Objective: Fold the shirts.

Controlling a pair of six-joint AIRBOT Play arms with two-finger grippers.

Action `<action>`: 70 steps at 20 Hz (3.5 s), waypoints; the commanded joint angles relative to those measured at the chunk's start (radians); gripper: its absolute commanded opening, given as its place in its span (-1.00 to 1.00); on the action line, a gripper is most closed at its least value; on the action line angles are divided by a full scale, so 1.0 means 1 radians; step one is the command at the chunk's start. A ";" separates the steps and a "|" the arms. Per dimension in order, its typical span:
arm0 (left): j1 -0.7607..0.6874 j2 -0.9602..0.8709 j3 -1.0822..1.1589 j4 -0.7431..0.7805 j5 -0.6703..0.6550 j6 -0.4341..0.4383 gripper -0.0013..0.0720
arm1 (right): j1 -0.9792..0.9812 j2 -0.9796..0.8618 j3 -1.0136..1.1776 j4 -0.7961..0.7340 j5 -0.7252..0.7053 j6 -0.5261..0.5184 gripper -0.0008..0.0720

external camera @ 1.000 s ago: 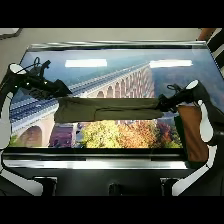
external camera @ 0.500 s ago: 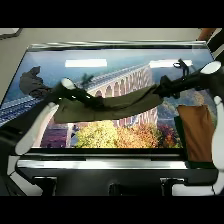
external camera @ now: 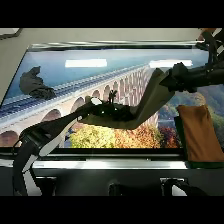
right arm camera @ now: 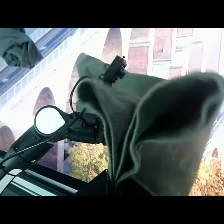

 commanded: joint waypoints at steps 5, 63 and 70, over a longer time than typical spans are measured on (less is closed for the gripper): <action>0.367 0.305 0.000 0.162 -0.087 0.069 -0.88 | 0.250 -0.195 0.001 0.102 -0.277 0.003 -0.88; 0.752 0.788 0.000 0.365 -0.280 0.161 -0.87 | -0.822 0.021 -0.019 -0.415 0.158 0.348 -0.88; 0.752 0.788 0.000 0.366 -0.287 0.161 -0.87 | -0.823 0.174 -0.547 -0.640 0.113 0.348 -0.87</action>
